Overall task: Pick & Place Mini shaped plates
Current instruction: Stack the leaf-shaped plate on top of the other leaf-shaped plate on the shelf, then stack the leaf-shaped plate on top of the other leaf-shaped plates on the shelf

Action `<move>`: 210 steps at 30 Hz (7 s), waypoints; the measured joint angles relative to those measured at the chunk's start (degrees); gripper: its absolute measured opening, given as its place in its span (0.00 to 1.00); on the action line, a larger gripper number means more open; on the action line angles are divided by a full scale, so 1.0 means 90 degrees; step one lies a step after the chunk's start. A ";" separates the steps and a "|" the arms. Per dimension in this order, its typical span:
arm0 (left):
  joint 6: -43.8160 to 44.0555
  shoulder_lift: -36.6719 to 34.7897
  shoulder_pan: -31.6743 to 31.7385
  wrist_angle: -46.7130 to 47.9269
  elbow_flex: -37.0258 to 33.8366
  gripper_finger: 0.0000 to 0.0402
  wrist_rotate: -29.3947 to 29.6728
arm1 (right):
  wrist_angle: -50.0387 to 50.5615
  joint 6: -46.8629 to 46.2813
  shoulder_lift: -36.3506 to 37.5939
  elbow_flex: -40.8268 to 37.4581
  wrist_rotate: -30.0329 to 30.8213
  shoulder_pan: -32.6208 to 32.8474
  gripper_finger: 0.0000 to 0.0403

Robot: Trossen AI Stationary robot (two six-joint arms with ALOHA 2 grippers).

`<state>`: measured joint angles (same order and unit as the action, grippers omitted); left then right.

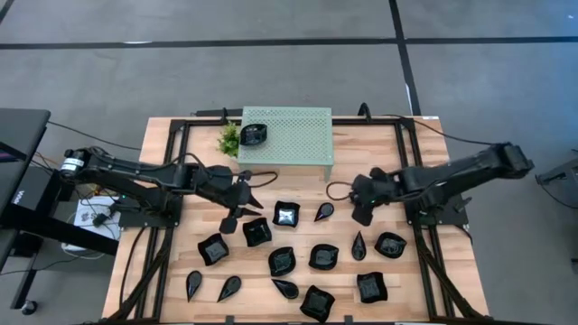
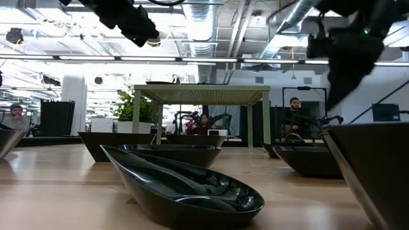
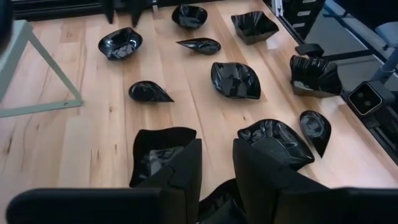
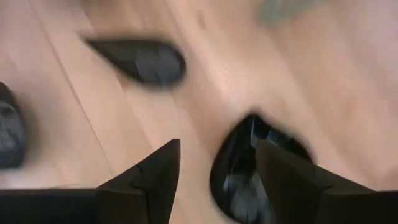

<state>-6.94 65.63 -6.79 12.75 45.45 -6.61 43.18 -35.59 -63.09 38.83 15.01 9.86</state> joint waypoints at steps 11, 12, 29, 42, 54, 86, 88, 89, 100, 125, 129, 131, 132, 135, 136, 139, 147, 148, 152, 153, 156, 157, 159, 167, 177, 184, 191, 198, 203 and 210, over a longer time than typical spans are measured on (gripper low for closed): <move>-0.0005 0.0000 0.0000 -0.0046 -0.0153 0.23 0.0090 | 0.0467 -0.0377 -0.1791 -0.0005 0.0251 0.0394 0.48; -0.0005 0.0000 0.0000 -0.0049 -0.0153 0.23 0.0090 | 0.0492 -0.0386 -0.1897 -0.0005 0.0253 0.0361 0.48; -0.0007 0.0000 0.0000 -0.0149 -0.0153 0.23 0.0093 | 0.0719 -0.0316 -0.2328 0.0483 -0.0472 -0.0115 0.04; -0.0844 0.0405 0.0000 -0.1283 -0.0141 0.23 -0.0636 | -0.1395 0.1503 -0.2497 0.2178 -0.0672 -0.0044 0.02; -0.0908 0.1721 0.0046 -0.2047 -0.0141 0.33 -0.0234 | -0.2115 0.3788 -0.4497 0.3739 -0.0656 0.0147 0.00; -0.0673 0.2350 0.0044 -0.1886 -0.0160 0.02 0.0153 | -0.1802 0.5022 -0.5080 0.4789 -0.0627 0.0002 0.01; -0.0673 0.2348 0.0044 -0.1879 -0.0160 0.02 0.0163 | -0.1801 0.5041 -0.5080 0.4789 -0.0633 -0.0016 0.02; -0.0673 0.2348 0.0046 -0.1877 -0.0160 0.02 0.0163 | -0.1801 0.5113 -0.5080 0.4789 -0.0636 -0.0020 0.03; -0.0629 0.2336 -0.0247 -0.1894 -0.0160 0.02 0.0321 | -0.1510 0.5481 -0.5050 0.5181 -0.0579 0.0093 0.27; -0.2069 -0.0615 0.0524 -0.1951 -0.0129 0.02 0.2673 | 0.3021 0.2286 -0.1643 0.5629 0.1980 0.0749 0.18; -0.2030 -0.0558 0.1412 -0.1436 -0.0160 0.02 0.2543 | 0.1279 0.2267 -0.0768 0.3600 0.2006 0.0507 0.14; -0.2018 -0.0440 0.1828 -0.1326 -0.0162 0.02 0.2364 | 0.0260 0.2613 -0.0431 0.2747 0.1975 0.0379 0.13; -0.2013 -0.0362 0.2000 -0.1319 -0.0153 0.02 0.2268 | -0.0196 0.2749 -0.0324 0.2386 0.1972 0.0322 0.12; -0.2013 -0.0074 0.2417 -0.1271 -0.0153 0.02 0.2093 | -0.1391 0.2935 -0.0174 0.1483 0.1783 0.0094 0.10; -0.2013 -0.0012 0.2523 -0.1254 -0.0155 0.02 0.2052 | -0.1712 0.2982 -0.0153 0.1275 0.1718 0.0042 0.09; -0.2013 0.0141 0.2779 -0.1277 -0.0153 0.02 0.2018 | -0.2287 0.3046 -0.0154 0.0874 0.1658 -0.0143 0.06; -0.2408 0.0411 0.3063 -0.1265 -0.0153 0.02 0.1992 | -0.2575 0.3113 -0.0325 0.0738 0.1651 -0.0454 0.00; -0.2555 0.0444 0.3062 -0.1273 -0.0152 0.02 0.1937 | -0.2596 0.3113 -0.0315 0.0738 0.1651 -0.0454 0.01; -0.3052 0.0581 0.3053 -0.1285 -0.0148 0.02 0.1802 | -0.2711 0.3113 -0.0274 0.0741 0.1651 -0.0431 0.02; -0.3125 0.0601 0.3053 -0.1281 -0.0148 0.02 0.1802 | -0.2720 0.3118 -0.0274 0.0741 0.1649 -0.0426 0.02; -0.3160 0.0631 0.3060 -0.1300 -0.0148 0.03 0.1814 | -0.2780 0.3155 -0.0274 0.0741 0.1649 -0.0427 0.02; -0.3160 0.0631 0.3058 -0.1297 -0.0148 0.04 0.1826 | -0.2779 0.3175 -0.0274 0.0741 0.1649 -0.0431 0.02; -0.3163 0.0631 0.3058 -0.1302 -0.0146 0.06 0.1826 | -0.2782 0.3181 -0.0274 0.0741 0.1649 -0.0431 0.02; -0.3355 0.0604 0.3005 -0.1320 -0.0146 0.16 0.2310 | -0.2823 0.3181 -0.0277 0.0741 0.1649 -0.0431 0.02; -0.2705 0.0049 0.1522 -0.1412 -0.0141 0.20 0.2158 | -0.2869 0.3176 -0.0279 0.0741 0.1649 -0.0433 0.02; -0.1022 0.0198 0.0280 -0.1348 -0.0141 0.20 0.0561 | -0.2867 0.2987 -0.0295 0.0741 0.1646 -0.0433 0.02; 0.0290 0.0791 -0.0772 -0.1441 -0.0141 0.20 0.0467 | -0.2866 0.2944 -0.0318 0.0741 0.1644 -0.0433 0.02; 0.1698 0.2119 -0.1398 -0.2541 -0.0141 0.20 0.0559 | -0.2966 0.2943 -0.0318 0.0741 0.1644 -0.0433 0.02; 0.3023 0.2851 -0.1632 -0.2677 -0.0098 0.20 0.0544 | -0.3115 0.2943 -0.0316 0.0741 0.1644 -0.0398 0.02; 0.3708 0.3552 -0.2315 -0.2720 0.0454 0.20 0.0852 | -0.3257 0.2943 -0.0316 0.0741 0.1641 -0.0343 0.02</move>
<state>26.43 97.60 -27.63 -11.73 49.53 1.05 13.87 -9.10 -65.93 45.50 29.78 6.76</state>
